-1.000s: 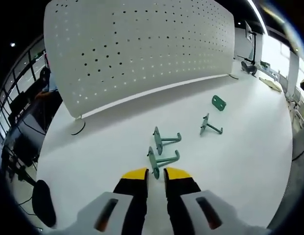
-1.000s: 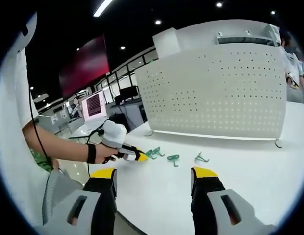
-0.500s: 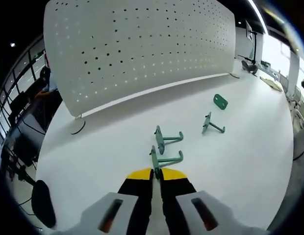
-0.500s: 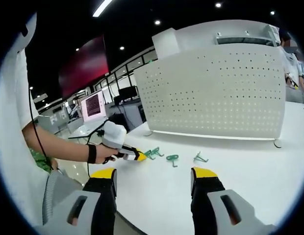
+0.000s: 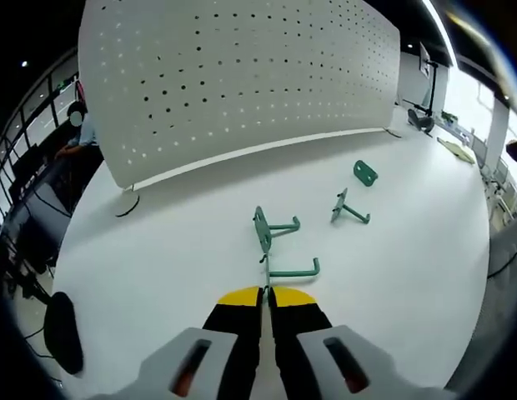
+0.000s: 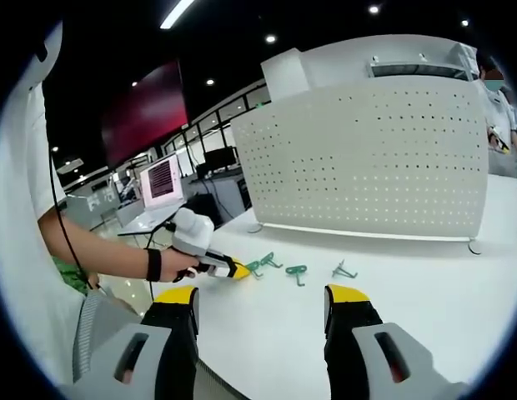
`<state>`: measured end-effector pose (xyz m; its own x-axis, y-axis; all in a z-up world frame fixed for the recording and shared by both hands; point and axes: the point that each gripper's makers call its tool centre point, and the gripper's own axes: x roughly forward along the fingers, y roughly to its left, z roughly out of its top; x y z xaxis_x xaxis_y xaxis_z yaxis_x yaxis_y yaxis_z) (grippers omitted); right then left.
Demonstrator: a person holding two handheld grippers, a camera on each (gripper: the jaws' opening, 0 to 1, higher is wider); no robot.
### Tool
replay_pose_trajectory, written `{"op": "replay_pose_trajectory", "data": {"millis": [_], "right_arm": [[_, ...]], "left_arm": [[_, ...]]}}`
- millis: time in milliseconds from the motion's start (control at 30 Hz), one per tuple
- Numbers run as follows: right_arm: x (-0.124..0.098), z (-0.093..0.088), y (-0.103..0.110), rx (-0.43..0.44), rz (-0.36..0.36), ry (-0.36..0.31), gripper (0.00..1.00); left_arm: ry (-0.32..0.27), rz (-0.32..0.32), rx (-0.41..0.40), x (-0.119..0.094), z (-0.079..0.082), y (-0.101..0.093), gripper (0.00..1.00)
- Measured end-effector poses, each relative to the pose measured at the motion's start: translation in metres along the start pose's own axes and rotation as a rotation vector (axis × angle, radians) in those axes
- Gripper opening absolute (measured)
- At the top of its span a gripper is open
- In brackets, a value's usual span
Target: Insert the hook assembly into the mounting plate slot until the hook locks in place.
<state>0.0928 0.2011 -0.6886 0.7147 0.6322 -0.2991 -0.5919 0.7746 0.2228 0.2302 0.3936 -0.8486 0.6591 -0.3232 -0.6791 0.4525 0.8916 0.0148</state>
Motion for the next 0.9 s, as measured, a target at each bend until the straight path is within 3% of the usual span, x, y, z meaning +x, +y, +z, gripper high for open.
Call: {"op": "replay_pose_trajectory", "data": {"millis": [333, 900], "right_arm": [[0.001, 0.001, 0.005, -0.003, 0.021, -0.007, 0.61], [0.006, 0.007, 0.014, -0.018, 0.087, -0.014, 0.60]], "left_arm": [[-0.035, -0.028, -0.051, -0.018, -0.002, -0.012, 0.04], [-0.082, -0.052, -0.062, -0.044, 0.003, -0.031, 0.04]]}}
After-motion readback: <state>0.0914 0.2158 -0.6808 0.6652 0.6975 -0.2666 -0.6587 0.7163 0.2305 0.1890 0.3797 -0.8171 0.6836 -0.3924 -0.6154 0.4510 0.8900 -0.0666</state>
